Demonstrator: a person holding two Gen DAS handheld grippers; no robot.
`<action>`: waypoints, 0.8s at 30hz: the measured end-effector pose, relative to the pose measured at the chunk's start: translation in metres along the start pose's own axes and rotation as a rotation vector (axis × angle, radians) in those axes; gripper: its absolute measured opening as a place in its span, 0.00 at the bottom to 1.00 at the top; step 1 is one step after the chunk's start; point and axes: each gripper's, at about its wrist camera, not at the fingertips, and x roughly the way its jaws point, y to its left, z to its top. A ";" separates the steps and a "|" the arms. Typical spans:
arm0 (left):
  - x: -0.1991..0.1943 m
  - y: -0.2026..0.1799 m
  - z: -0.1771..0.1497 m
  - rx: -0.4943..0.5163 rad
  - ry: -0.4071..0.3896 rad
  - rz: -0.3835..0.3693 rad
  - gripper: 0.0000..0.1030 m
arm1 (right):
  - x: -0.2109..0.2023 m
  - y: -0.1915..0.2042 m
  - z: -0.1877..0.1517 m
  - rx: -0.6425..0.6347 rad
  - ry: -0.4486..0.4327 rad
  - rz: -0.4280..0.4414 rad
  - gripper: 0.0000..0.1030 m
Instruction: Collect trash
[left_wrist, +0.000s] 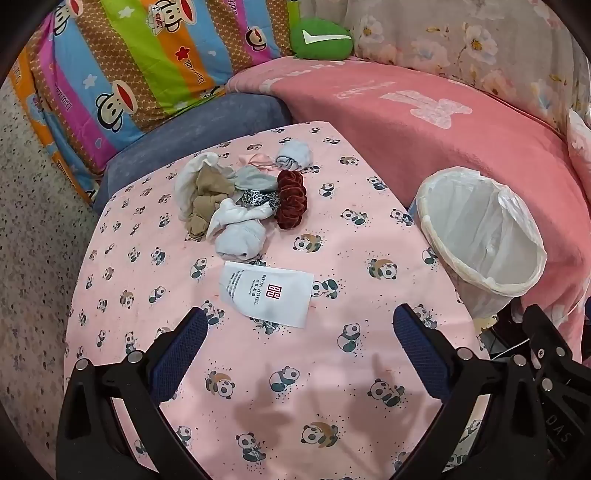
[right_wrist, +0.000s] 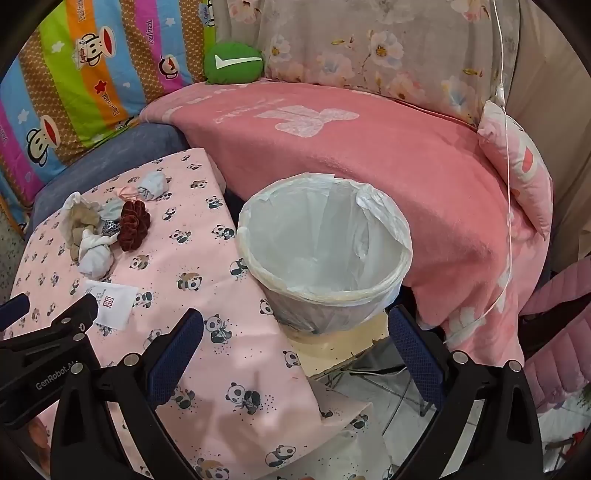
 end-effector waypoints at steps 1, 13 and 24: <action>0.000 0.000 0.000 0.001 -0.002 0.000 0.93 | 0.000 0.000 0.000 0.004 -0.001 0.007 0.95; -0.002 0.004 -0.002 -0.007 -0.019 0.000 0.93 | -0.003 0.004 0.002 -0.008 -0.021 -0.016 0.95; -0.005 0.003 0.000 -0.006 -0.022 0.004 0.93 | -0.003 0.004 0.003 -0.019 -0.027 -0.038 0.95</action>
